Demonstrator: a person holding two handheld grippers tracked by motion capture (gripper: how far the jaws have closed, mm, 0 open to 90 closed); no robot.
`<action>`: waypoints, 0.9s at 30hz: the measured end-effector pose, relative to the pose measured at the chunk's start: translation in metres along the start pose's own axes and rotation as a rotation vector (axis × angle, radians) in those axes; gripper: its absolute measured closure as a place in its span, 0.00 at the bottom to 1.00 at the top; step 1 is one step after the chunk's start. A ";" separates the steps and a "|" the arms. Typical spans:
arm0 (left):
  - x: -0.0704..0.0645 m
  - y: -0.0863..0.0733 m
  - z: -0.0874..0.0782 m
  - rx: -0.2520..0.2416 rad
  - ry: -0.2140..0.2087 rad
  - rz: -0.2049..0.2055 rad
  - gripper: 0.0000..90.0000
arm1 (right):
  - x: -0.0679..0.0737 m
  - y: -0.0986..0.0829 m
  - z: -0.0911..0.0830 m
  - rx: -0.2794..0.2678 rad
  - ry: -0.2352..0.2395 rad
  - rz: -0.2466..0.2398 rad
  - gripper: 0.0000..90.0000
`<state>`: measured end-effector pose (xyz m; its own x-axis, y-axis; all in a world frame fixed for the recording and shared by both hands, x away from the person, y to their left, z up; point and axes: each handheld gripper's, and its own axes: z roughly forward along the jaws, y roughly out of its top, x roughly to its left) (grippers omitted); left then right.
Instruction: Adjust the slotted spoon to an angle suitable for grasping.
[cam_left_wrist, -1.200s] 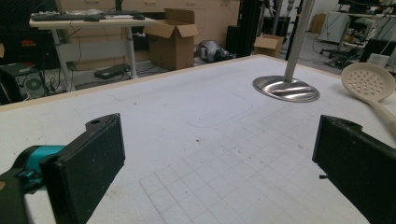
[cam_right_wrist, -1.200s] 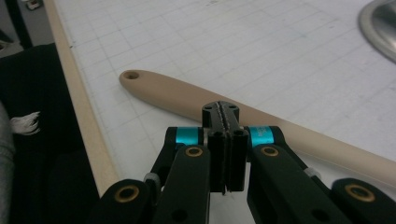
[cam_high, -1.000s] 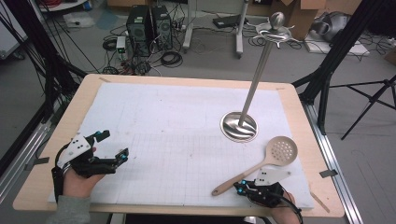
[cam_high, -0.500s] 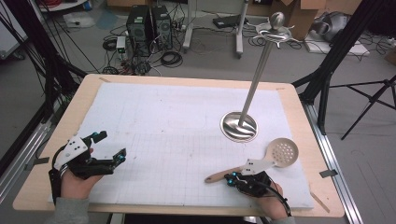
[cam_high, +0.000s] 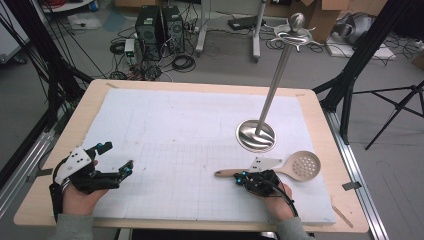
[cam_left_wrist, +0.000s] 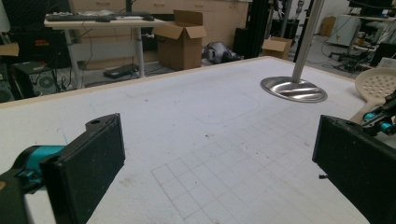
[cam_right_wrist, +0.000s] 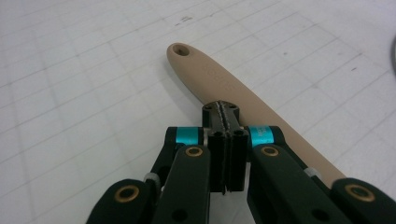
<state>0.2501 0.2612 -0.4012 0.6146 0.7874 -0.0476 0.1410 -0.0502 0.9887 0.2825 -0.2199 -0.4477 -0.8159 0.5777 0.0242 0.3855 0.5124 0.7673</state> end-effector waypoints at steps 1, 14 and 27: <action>0.000 0.000 0.000 0.001 -0.001 0.001 0.03 | -0.001 0.002 0.002 0.000 -0.011 -0.006 1.00; 0.004 -0.001 -0.006 -0.017 -0.005 -0.008 0.03 | -0.017 0.018 0.021 0.001 -0.106 0.039 1.00; 0.003 0.000 -0.004 -0.013 -0.009 -0.006 0.03 | -0.030 0.030 0.035 -0.008 -0.166 0.062 1.00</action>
<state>0.2482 0.2661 -0.4011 0.6210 0.7818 -0.0552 0.1347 -0.0371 0.9902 0.3337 -0.1990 -0.4477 -0.7083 0.7051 -0.0342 0.4289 0.4683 0.7725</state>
